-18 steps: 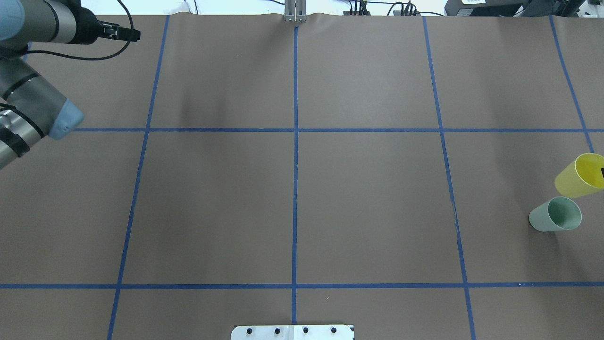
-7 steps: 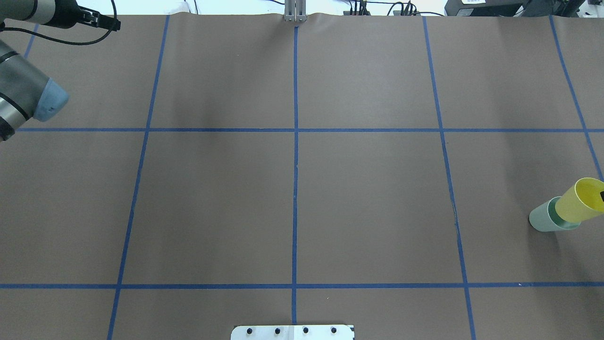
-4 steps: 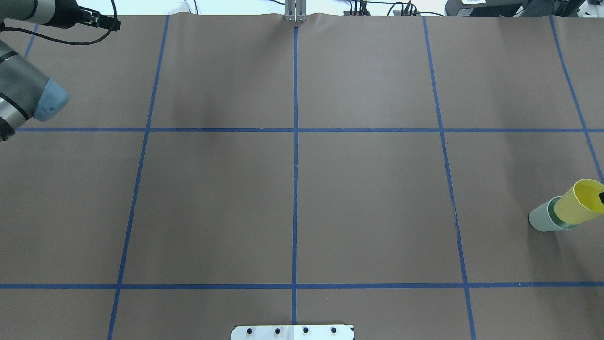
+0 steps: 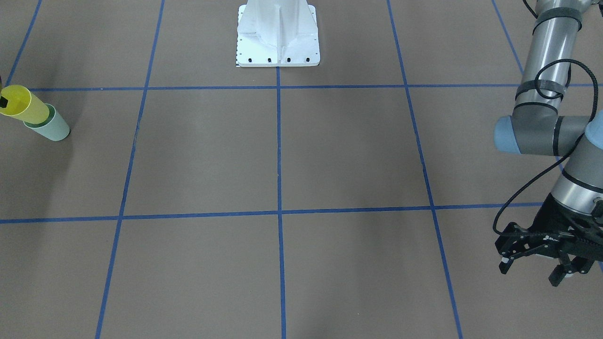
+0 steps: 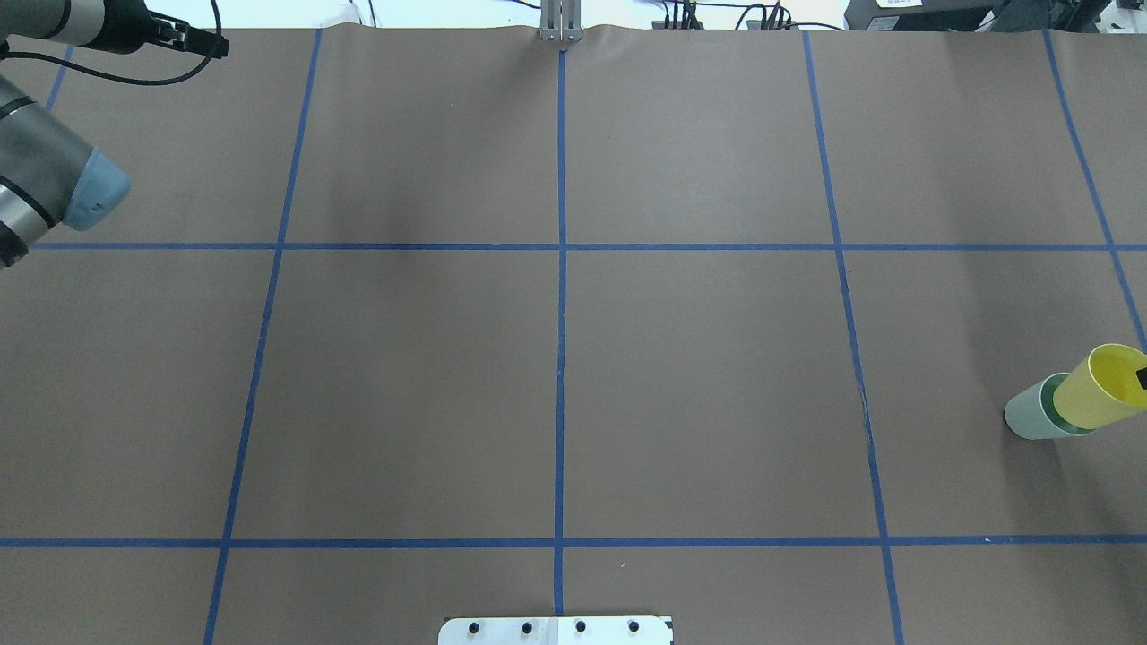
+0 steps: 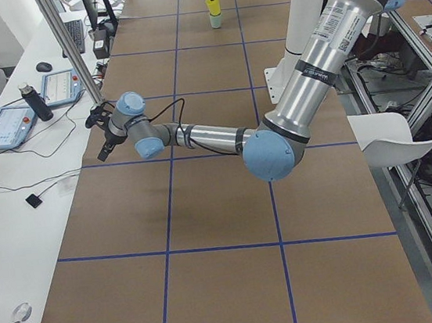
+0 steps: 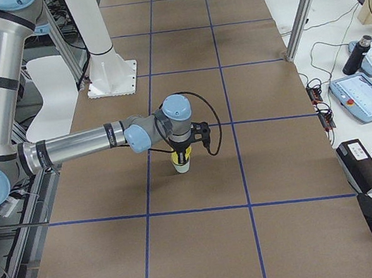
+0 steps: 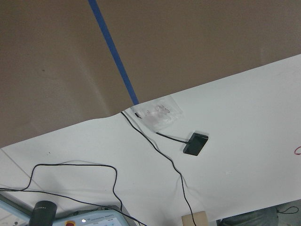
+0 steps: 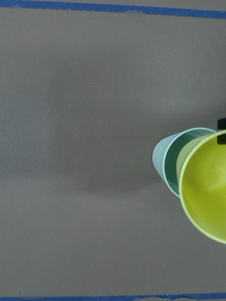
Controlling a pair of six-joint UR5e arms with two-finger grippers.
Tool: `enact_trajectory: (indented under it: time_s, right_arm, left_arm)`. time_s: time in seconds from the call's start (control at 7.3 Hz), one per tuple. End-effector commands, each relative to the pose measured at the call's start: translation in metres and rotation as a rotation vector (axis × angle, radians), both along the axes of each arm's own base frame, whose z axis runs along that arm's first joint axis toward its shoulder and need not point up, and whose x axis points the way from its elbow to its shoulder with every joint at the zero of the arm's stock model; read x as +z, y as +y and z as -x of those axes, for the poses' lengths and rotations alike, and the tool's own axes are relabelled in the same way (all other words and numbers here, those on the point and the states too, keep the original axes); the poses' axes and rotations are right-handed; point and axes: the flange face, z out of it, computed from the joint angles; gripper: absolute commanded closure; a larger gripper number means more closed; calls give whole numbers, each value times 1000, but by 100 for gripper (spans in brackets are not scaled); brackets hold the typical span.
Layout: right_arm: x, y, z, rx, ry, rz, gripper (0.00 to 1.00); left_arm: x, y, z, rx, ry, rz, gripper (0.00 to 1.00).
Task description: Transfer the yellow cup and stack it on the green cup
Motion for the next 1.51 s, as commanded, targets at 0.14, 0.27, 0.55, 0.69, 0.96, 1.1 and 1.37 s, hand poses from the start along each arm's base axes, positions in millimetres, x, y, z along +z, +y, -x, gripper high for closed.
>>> enact_trajectory:
  time_s: [0.14, 0.27, 0.55, 0.69, 0.96, 1.1, 1.37]
  right_arm:
    - [5, -1, 3, -3, -4, -3, 18]
    - [4, -1, 4, -2, -5, -4, 1]
    - [-2, -1, 4, -4, -24, -24, 0]
    - [-11, -4, 3, -3, -45, -61, 0]
    - [-30, -42, -15, 87, -20, -154, 0]
    - [-31, -73, -23, 136, 4, -175, 0]
    - [-14, -132, -44, 199, 15, -158, 0]
  left_arm:
    - [0, 0, 1, -1, 0, 1, 0]
    - [0, 0, 1, -1, 0, 1, 0]
    - [3, -4, 11, -7, -4, 14, 0]
    - [7, -7, 21, 22, -25, 44, 0]
    - [30, -18, 60, 89, -151, 122, 0]
    - [45, -21, 81, 141, -197, 196, 0]
    - [68, -3, 123, 246, -51, 372, 0]
